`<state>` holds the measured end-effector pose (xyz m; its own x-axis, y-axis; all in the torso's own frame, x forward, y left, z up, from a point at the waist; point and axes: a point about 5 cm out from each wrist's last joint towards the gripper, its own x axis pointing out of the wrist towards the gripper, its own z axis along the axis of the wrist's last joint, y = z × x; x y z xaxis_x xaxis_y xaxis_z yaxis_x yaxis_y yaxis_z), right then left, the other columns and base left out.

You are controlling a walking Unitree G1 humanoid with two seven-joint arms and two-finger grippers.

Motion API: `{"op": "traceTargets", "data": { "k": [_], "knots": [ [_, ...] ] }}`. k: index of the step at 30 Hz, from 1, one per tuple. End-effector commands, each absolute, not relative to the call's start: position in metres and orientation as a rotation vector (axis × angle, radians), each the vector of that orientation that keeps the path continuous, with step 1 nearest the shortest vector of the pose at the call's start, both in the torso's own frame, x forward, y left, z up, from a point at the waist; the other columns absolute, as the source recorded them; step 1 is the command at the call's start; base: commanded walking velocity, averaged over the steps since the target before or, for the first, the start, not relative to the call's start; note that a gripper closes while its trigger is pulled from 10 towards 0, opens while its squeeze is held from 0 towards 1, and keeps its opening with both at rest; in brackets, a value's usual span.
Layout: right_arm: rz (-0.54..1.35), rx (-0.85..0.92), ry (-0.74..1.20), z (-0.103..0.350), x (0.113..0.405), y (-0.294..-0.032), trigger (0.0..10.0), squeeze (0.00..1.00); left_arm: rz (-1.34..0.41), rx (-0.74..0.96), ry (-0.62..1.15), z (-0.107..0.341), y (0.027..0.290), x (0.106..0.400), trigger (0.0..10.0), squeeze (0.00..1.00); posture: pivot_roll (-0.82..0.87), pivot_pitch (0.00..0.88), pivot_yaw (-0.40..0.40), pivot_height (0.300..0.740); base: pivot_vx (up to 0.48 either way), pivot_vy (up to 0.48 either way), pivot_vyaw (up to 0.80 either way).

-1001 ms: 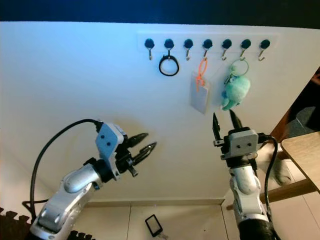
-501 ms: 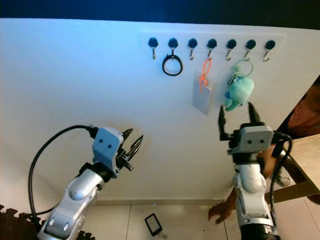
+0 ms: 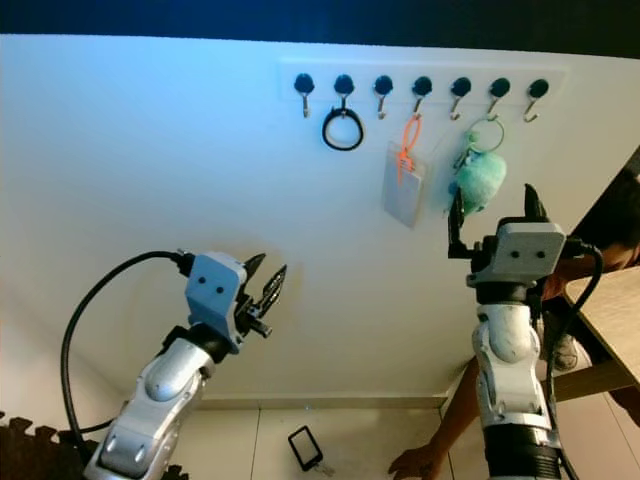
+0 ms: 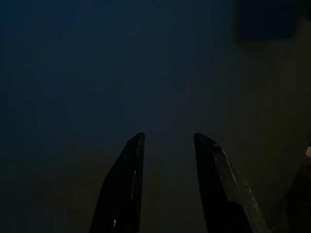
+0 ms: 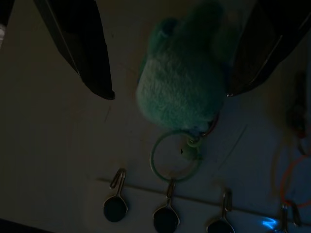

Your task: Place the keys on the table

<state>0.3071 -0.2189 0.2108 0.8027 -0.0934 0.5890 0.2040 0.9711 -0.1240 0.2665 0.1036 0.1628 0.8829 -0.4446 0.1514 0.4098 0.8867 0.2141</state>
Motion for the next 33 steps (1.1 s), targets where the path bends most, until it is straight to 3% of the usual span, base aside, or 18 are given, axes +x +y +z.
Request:
{"op": "traceTargets", "data": {
  "k": [1,8,15,25,26,30,31,32,33],
  "knots": [
    [-0.196,-0.185,-0.600,0.210,0.309,-0.227,10.0,0.00,-0.446,0.165,-0.191,0.159,0.100,0.266,10.0,0.00,0.04,0.109,-0.029,0.740,0.000,0.000,0.00],
    [-0.231,-0.201,-0.559,0.215,0.324,-0.235,10.0,0.00,-0.447,0.164,-0.192,0.158,0.100,0.266,10.0,0.00,0.05,0.100,-0.030,0.740,0.000,0.000,0.00],
    [-0.125,-0.168,-0.561,0.218,0.331,-0.224,10.0,0.00,-0.447,0.166,-0.196,0.158,0.099,0.265,10.0,0.00,0.05,0.092,-0.034,0.740,0.000,0.000,0.00],
    [-0.113,-0.128,-0.539,0.213,0.335,-0.222,10.0,0.01,-0.449,0.162,-0.194,0.158,0.098,0.265,10.0,0.00,0.05,0.089,-0.032,0.740,0.000,0.000,0.00],
    [-0.113,-0.127,-0.538,0.213,0.336,-0.222,10.0,1.00,-0.450,0.161,-0.194,0.158,0.098,0.266,10.0,0.00,0.05,0.088,-0.033,0.740,0.000,0.000,0.00],
    [-0.111,-0.120,-0.535,0.213,0.337,-0.222,10.0,1.00,-0.453,0.160,-0.195,0.158,0.097,0.266,10.0,0.00,0.05,0.088,-0.033,0.740,0.000,0.000,0.00],
    [-0.116,-0.114,-0.529,0.213,0.338,-0.222,10.0,0.93,-0.454,0.161,-0.194,0.157,0.097,0.266,10.0,0.00,0.05,0.089,-0.033,0.740,0.000,0.000,0.00],
    [-0.116,-0.114,-0.529,0.213,0.338,-0.222,10.0,0.93,-0.454,0.161,-0.194,0.157,0.097,0.266,10.0,0.00,0.05,0.089,-0.033,0.740,0.000,0.000,0.00],
    [-0.123,-0.115,-0.519,0.213,0.340,-0.223,10.0,0.00,-0.454,0.162,-0.191,0.156,0.097,0.265,10.0,0.00,0.05,0.088,-0.031,0.740,0.000,0.000,0.00]
  ]
}}
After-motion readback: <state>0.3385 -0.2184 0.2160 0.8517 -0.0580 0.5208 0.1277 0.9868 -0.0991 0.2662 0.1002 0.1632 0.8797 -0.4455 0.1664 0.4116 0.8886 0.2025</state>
